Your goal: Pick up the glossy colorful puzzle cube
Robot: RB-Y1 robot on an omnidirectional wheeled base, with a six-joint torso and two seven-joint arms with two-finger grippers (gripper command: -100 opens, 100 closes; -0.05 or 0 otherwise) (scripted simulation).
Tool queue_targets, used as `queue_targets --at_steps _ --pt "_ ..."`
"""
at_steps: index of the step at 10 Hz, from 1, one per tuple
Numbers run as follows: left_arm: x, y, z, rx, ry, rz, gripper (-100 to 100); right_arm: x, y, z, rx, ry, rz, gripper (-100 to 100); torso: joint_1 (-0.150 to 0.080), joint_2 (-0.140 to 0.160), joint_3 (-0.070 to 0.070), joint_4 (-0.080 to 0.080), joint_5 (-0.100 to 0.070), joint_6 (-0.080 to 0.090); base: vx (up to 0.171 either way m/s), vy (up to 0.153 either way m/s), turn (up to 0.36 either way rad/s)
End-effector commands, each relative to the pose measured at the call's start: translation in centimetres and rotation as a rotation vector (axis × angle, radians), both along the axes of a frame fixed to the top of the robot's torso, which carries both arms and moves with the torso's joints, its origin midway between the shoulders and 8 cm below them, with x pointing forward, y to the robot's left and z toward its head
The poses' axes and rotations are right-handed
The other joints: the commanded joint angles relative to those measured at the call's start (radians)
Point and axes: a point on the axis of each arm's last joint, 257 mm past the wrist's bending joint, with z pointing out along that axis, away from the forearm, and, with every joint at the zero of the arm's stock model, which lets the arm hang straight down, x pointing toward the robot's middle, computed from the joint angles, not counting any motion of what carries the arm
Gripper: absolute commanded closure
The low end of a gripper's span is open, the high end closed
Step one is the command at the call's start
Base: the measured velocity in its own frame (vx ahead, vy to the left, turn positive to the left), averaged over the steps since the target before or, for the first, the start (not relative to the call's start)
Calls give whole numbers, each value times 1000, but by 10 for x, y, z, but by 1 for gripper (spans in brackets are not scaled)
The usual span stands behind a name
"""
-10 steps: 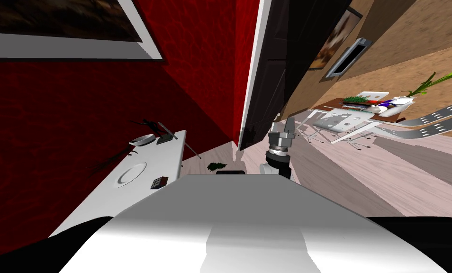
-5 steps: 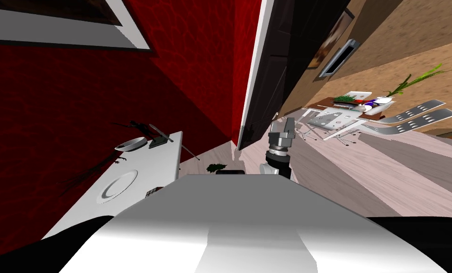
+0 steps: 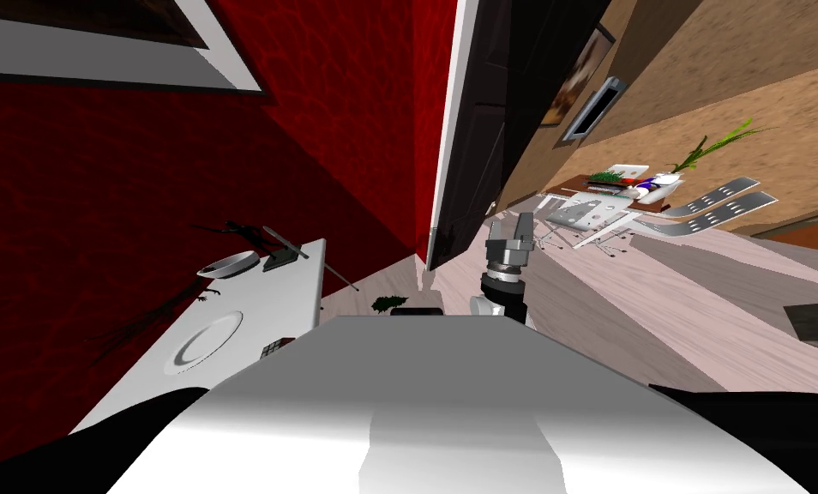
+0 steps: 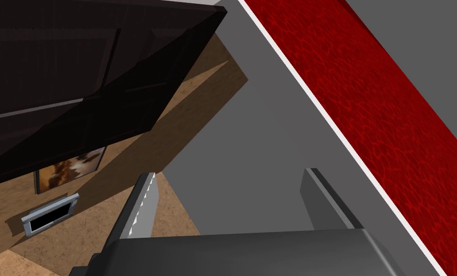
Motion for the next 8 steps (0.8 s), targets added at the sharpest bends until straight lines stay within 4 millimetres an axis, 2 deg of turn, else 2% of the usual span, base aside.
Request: queue_targets --at_steps 1,4,5,6,8 --pt "0 0 0 0 0 0 100 0 0 0 0 0 0 0 0 0 0 0 0 0 -2 -1 -11" --pt "1 -1 0 0 -1 -3 100 0 0 0 0 0 0 0 1 0 0 0 0 -1 0 0 0" --pt "1 -1 0 -1 -1 -2 0 0 0 0 0 0 0 0 1 0 0 0 0 -1 0 0 0" --pt "2 -10 4 -3 0 -25 100 0 0 0 0 0 0 0 1 0 0 0 0 -1 31 35 224" --pt "2 -22 10 -5 3 -54 100 0 0 0 0 0 0 0 4 -3 -2 -1 1 -3 61 50 180"
